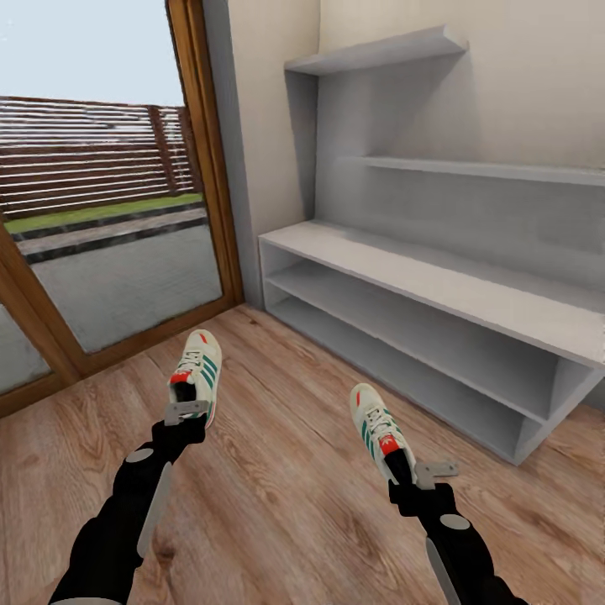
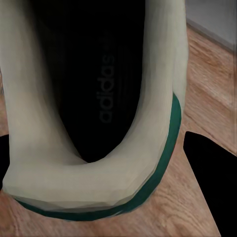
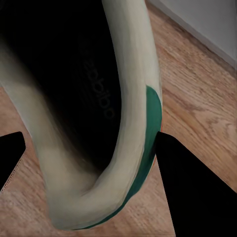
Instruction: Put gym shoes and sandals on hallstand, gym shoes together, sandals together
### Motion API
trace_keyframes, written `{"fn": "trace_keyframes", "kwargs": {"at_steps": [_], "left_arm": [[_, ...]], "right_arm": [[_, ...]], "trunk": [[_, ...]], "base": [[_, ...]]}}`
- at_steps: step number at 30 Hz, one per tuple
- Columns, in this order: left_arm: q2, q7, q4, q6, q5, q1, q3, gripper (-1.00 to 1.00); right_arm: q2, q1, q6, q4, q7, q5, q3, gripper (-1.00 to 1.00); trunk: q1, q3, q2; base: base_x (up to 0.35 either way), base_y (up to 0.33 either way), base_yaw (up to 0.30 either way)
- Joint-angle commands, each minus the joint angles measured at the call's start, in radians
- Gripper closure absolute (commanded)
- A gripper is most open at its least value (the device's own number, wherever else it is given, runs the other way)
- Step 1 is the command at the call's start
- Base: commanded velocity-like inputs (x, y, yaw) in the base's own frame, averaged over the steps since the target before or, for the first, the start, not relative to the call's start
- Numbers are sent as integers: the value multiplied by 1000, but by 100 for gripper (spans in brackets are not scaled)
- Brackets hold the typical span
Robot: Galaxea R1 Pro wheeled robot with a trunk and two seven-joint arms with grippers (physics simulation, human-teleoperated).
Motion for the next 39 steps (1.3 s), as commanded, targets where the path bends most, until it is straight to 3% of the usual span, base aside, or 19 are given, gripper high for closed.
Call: {"fn": "trace_keyframes", "kwargs": {"at_steps": [1,30,39], "left_arm": [[-1,-1,-1,5,-3,0,1,100],[-4,-2,-1,3,-3,0,1,100],[-4,-2,-1,3,-3,0,1,100]], "right_arm": [[-1,-1,6,-1,-8,-2,3,100],[-1,-1,6,-1,-8,-2,3,100],[-1,-1,6,-1,-8,-2,3,100]], "trunk": [[0,0,0],[0,32,0],[0,42,0]], "base": [[56,258,-229],[12,20,-231],[0,152,-231]]}}
